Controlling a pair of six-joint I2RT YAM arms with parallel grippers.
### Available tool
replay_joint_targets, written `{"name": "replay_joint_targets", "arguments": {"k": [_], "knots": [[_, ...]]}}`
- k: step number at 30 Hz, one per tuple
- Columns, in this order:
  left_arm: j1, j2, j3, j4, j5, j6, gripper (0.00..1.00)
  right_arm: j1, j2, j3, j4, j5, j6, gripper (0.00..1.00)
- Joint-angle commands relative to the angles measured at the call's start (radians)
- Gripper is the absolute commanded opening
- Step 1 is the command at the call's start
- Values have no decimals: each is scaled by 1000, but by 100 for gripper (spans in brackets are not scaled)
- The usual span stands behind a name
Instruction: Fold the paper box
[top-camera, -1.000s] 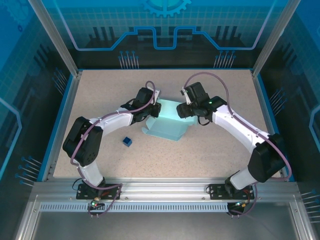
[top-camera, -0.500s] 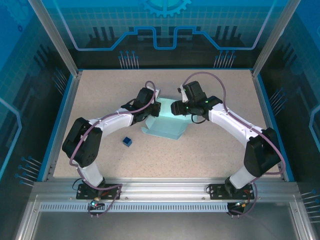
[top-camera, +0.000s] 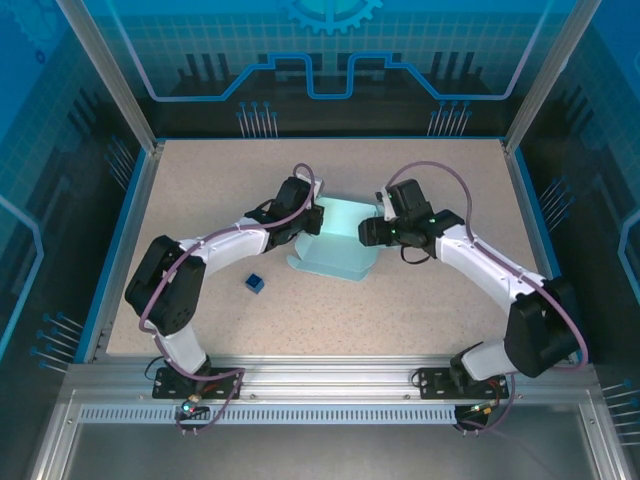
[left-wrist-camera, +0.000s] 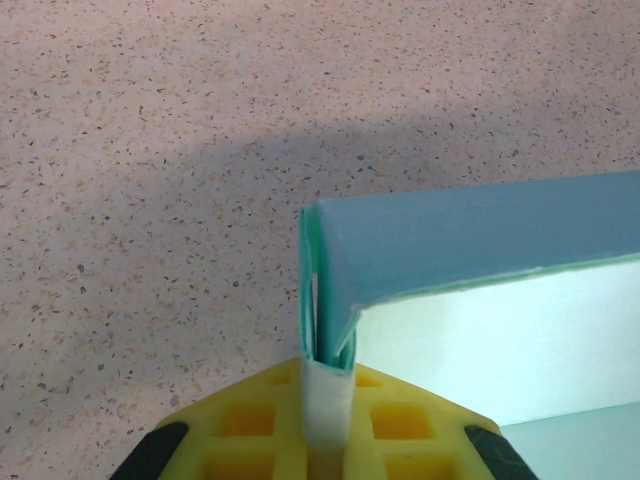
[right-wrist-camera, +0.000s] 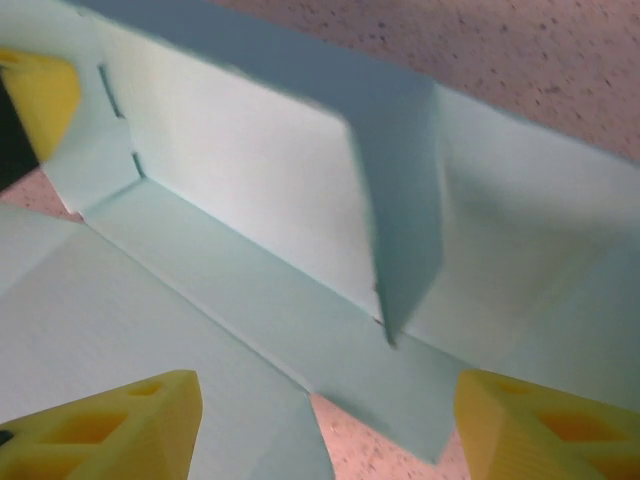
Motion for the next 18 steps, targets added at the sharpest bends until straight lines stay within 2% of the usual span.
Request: {"name": "replay_joint_targets", "arguments": {"k": [1, 18], "knots": [[-5, -36, -11, 21, -13, -18, 3, -25, -32, -49, -4, -9, 35, 69], [-6, -57, -19, 35, -9, -29, 3, -40, 17, -131, 123, -121, 255, 71]]}}
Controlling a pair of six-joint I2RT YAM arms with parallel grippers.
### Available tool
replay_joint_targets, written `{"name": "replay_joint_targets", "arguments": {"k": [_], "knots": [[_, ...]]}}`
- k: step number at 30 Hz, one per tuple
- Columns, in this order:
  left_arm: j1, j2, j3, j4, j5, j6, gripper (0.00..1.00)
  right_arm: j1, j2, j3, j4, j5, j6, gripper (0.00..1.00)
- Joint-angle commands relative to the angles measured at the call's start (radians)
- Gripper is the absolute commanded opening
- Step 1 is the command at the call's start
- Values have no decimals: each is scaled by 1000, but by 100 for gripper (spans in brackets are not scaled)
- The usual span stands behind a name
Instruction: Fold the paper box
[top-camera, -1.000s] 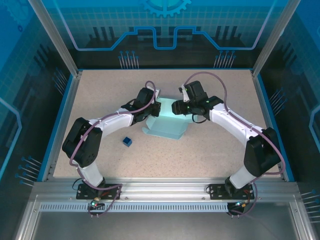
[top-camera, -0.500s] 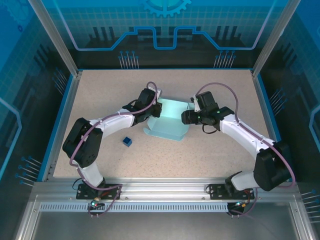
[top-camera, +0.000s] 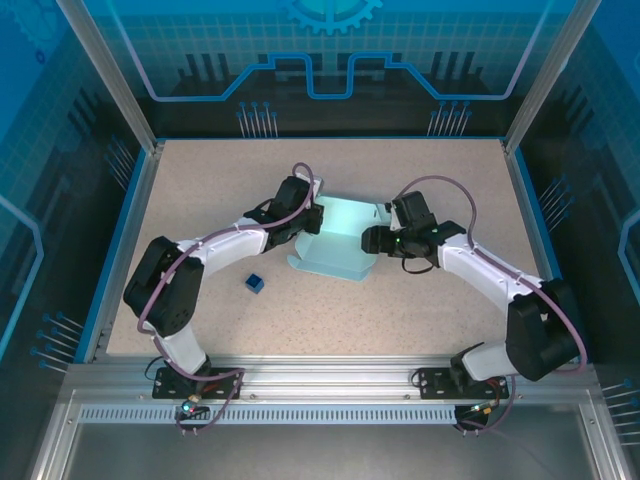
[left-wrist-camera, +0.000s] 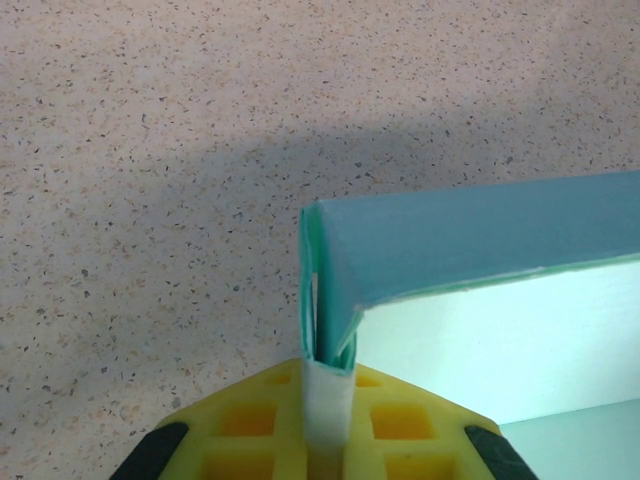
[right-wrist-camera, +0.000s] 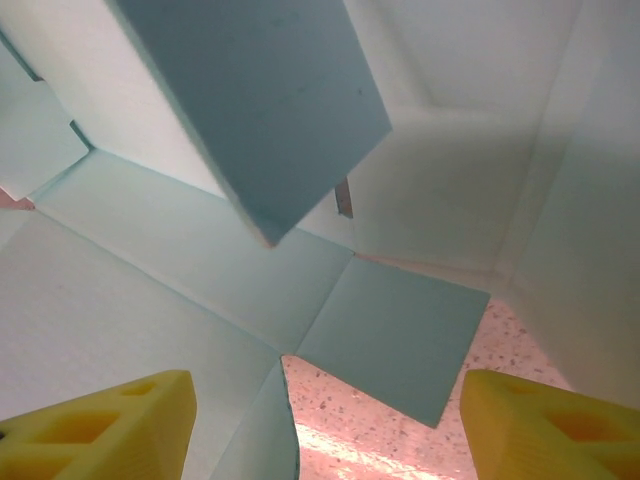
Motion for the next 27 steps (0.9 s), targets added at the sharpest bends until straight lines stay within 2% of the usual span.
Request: {"name": "replay_joint_targets", "arguments": {"k": [1, 8, 15, 27], "knots": [[-5, -45, -19, 36, -9, -28, 3, -19, 20, -23, 55, -44, 91, 71], [-5, -52, -29, 46, -1, -30, 3, -27, 19, -43, 131, -47, 136, 72], [-6, -50, -31, 54, 10, -27, 3, -38, 10, -19, 149, -34, 107, 66], [-14, -34, -30, 66, 42, -29, 3, -1, 92, 81, 187, -138, 30, 57]]}}
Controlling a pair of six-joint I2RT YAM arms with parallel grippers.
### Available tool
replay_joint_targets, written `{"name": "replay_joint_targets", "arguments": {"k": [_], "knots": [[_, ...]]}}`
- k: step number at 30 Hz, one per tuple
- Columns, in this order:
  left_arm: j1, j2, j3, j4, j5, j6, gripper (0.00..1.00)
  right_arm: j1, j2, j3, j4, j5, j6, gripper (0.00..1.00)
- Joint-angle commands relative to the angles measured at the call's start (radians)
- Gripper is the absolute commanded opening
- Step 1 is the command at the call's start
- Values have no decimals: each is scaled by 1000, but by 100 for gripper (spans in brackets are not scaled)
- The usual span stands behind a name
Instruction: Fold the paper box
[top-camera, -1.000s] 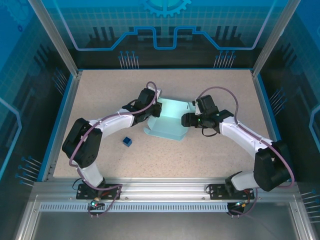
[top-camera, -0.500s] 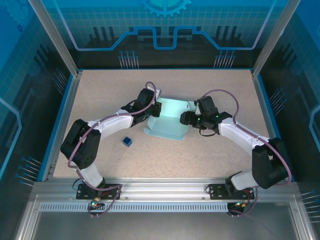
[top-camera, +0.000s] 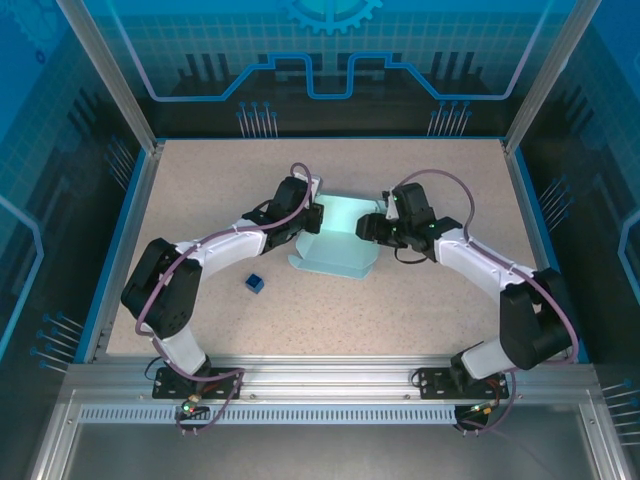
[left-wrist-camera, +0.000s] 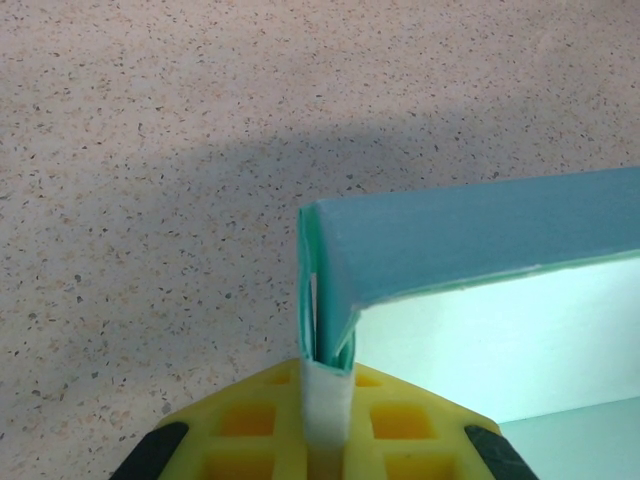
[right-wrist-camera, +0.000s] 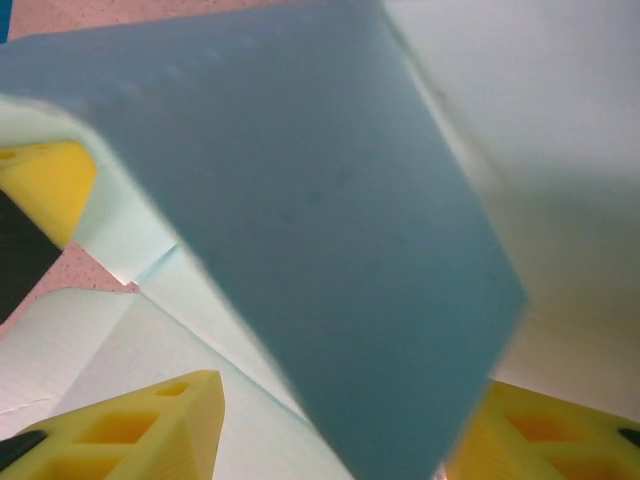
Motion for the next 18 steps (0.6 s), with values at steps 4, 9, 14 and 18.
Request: {"name": "replay_joint_targets", "arguments": {"k": [4, 9, 14, 18], "knots": [[-17, -19, -10, 29, 27, -7, 3, 16, 48, 57, 19, -63, -50, 55], [-16, -14, 0, 3, -23, -3, 3, 7, -2, 72, -67, -29, -121, 59], [-8, -11, 3, -7, -39, -2, 3, -3, -82, 95, -180, -6, -222, 61], [-7, -16, 7, -17, -36, -6, 3, -23, -154, 106, -265, -12, -297, 62]]}}
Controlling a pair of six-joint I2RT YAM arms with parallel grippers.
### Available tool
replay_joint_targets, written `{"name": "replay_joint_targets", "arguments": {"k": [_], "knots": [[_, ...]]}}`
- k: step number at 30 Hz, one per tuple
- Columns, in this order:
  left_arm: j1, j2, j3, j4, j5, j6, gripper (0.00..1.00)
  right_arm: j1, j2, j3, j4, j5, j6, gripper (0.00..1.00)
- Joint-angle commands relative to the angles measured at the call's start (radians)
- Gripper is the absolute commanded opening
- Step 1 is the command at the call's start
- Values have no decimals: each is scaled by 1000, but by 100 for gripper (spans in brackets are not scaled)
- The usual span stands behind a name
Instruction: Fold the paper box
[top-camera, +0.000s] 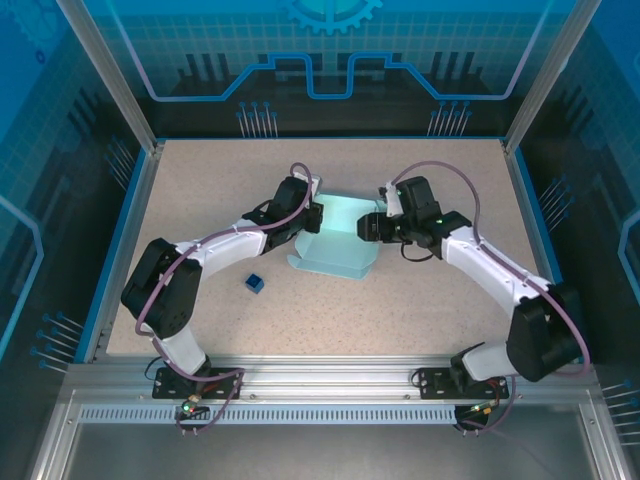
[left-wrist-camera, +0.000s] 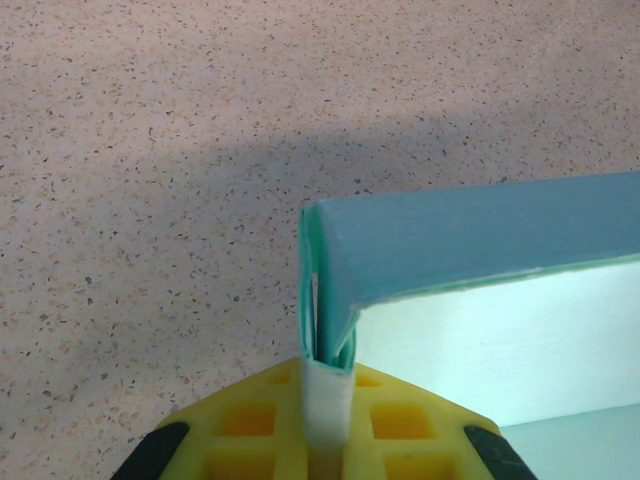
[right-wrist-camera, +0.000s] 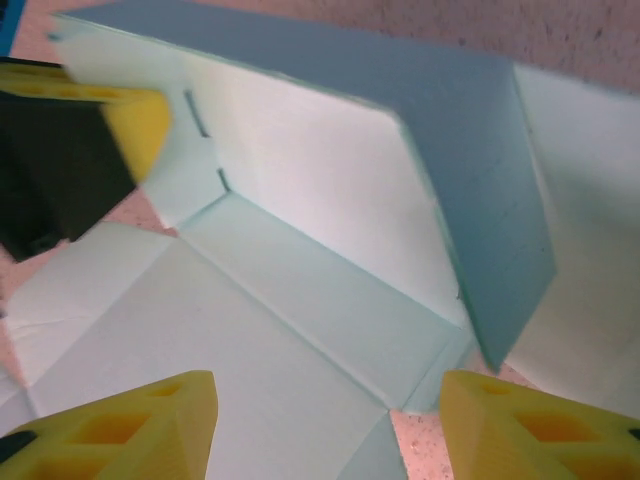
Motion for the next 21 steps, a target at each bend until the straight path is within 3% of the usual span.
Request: {"name": "replay_joint_targets", "arguments": {"k": [1, 10, 15, 21], "knots": [[-6, -19, 9, -18, -16, -6, 3, -30, -79, 33, -111, -10, -108, 62], [-6, -38, 5, -20, 12, -20, 3, -228, -218, -53, -139, -64, -194, 59], [-5, -47, 7, -23, 28, -26, 3, -323, -193, -141, -41, -148, -187, 47], [-6, -56, 6, -24, 43, -32, 3, -337, -122, -198, 65, -242, -196, 37]]}}
